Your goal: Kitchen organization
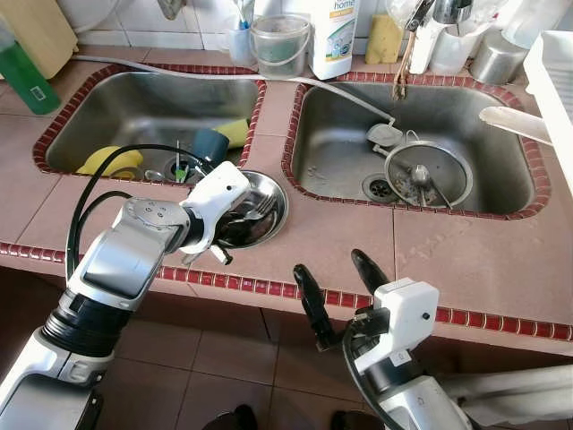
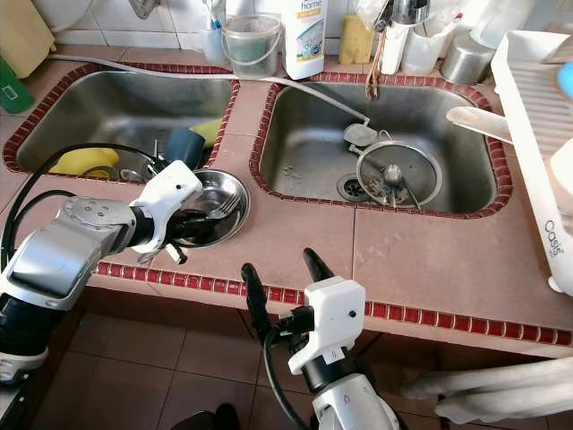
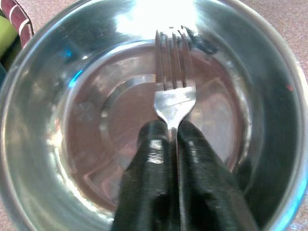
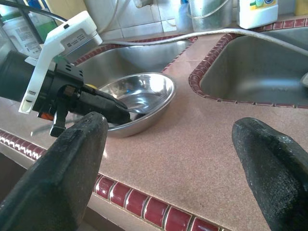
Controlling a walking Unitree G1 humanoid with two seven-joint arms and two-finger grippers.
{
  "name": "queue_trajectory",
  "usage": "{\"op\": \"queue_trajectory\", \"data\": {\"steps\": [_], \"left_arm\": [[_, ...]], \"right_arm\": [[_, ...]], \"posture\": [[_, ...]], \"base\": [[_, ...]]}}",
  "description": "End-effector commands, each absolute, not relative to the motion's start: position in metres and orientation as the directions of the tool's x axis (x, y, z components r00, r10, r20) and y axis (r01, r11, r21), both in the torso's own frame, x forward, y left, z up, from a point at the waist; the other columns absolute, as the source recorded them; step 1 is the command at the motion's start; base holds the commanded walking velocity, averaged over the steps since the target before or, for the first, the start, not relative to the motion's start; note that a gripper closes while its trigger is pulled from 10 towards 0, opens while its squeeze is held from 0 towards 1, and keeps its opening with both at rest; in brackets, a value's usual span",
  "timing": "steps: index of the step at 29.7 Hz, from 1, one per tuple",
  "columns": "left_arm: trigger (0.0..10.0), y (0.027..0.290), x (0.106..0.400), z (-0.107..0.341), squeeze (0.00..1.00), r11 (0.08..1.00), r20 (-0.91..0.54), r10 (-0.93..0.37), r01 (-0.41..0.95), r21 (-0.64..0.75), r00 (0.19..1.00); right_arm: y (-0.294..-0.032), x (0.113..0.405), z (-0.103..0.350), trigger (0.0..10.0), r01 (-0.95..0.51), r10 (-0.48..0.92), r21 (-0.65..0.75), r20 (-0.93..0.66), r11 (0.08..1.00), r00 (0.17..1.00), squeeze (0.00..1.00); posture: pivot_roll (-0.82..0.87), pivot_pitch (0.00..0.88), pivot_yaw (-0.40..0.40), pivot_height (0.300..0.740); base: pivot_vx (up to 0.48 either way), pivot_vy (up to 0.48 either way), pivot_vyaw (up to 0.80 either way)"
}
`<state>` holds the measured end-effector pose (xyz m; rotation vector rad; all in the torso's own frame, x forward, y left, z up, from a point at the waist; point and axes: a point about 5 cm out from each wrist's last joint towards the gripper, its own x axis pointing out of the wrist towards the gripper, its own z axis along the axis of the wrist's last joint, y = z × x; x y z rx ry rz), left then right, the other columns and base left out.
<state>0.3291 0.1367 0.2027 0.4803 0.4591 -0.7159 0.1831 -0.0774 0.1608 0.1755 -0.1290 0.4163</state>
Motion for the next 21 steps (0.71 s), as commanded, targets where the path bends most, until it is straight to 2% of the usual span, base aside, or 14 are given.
{"op": "queue_trajectory", "data": {"steps": [1, 11, 15, 16, 17, 18, 21], "left_arm": [[0.0, 0.138, 0.328, 0.205, 0.00, 0.654, -0.547, -0.503, 0.708, 0.265, 0.669], [0.0, 0.139, 0.330, 0.208, 0.00, 0.663, -0.531, -0.505, 0.699, 0.266, 0.681], [0.0, 0.139, 0.333, 0.216, 0.00, 0.691, -0.471, -0.507, 0.667, 0.279, 0.722], [1.1, 0.139, 0.334, 0.219, 0.00, 0.703, -0.447, -0.507, 0.654, 0.280, 0.737], [6.2, 0.138, 0.335, 0.223, 0.00, 0.717, -0.412, -0.507, 0.636, 0.285, 0.757], [10.0, 0.138, 0.336, 0.228, 0.00, 0.742, -0.363, -0.504, 0.608, 0.283, 0.784], [10.0, 0.137, 0.334, 0.240, 0.00, 0.763, -0.282, -0.525, 0.590, 0.264, 0.803]], "right_arm": [[-0.076, 0.180, 0.164, 10.0, -0.427, 0.403, 0.148, 0.168, 0.892, 0.900, 0.00], [-0.078, 0.181, 0.164, 10.0, -0.418, 0.393, 0.154, 0.167, 0.895, 0.904, 0.00], [-0.078, 0.182, 0.164, 10.0, -0.415, 0.389, 0.153, 0.172, 0.897, 0.905, 0.00], [-0.078, 0.182, 0.164, 10.0, -0.414, 0.388, 0.153, 0.173, 0.897, 0.905, 0.00], [-0.078, 0.183, 0.164, 10.0, -0.414, 0.388, 0.153, 0.175, 0.897, 0.905, 0.00], [-0.078, 0.185, 0.164, 10.0, -0.414, 0.387, 0.152, 0.178, 0.897, 0.905, 0.00], [-0.079, 0.189, 0.165, 10.0, -0.414, 0.386, 0.148, 0.186, 0.898, 0.904, 0.00]], "posture": [[-0.20, 0.229, 0.070, 0.732], [-0.20, 0.232, 0.068, 0.732], [-0.20, 0.223, 0.066, 0.732], [-0.20, 0.221, 0.065, 0.732], [-0.20, 0.220, 0.063, 0.732], [-0.20, 0.209, 0.057, 0.732], [-0.19, 0.196, 0.048, 0.732]], "base": [[0.000, 0.000, 0.00], [0.000, 0.000, 0.00], [0.000, 0.000, 0.00], [0.000, 0.000, 0.00], [0.000, 0.000, 0.00], [0.000, 0.000, 0.00], [0.000, 0.000, 0.00]]}}
